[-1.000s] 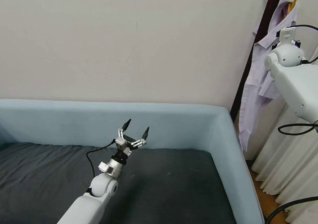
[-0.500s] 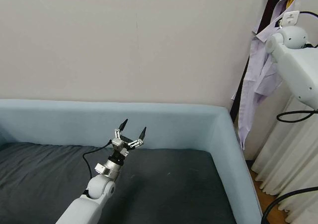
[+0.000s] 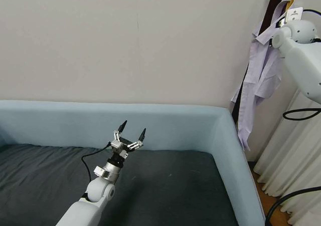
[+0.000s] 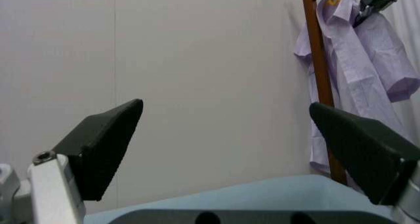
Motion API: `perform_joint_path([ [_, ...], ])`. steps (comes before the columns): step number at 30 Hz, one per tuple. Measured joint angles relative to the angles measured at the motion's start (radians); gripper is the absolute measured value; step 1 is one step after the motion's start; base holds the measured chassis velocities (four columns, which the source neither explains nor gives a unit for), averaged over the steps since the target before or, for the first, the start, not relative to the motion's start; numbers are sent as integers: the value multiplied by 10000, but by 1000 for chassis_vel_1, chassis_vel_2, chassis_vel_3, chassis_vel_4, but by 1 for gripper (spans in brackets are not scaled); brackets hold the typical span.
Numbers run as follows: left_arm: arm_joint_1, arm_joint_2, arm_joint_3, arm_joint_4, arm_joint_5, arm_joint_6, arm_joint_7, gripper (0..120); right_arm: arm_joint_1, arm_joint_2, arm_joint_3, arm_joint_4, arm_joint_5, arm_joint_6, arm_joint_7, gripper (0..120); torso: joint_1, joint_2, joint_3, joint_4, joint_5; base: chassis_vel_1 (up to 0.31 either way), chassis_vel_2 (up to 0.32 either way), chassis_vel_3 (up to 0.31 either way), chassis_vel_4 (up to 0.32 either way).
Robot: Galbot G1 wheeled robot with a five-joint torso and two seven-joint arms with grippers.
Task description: Pick up the clothes from the sofa and hang them on the clothes hanger.
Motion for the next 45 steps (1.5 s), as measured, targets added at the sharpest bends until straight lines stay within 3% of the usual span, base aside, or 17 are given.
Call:
perform_joint_path([
  [7,-66,-68,12,162,24,-29,4,100,-117,1,124,49,44,-198,-100,1,-1,0,0,1,0,0,0,0,0],
  [18,-211,-236,226,361,140,-37,7,100,-199,-82,224,112,-165,526,129,1,0,0,1,-1,0,0,0,0,0],
  [34,125,-35,-98,-33,172,-96,-91,100,34,1295,871,-1662,-70,2035,2086,1,1,0,2,2,-1,0,0,0,0],
  [45,332,50,-293,-276,161,-156,-93,100,277,1592,908,-2167,149,1750,2615,1,1,0,1,0,-2,0,0,0,0],
])
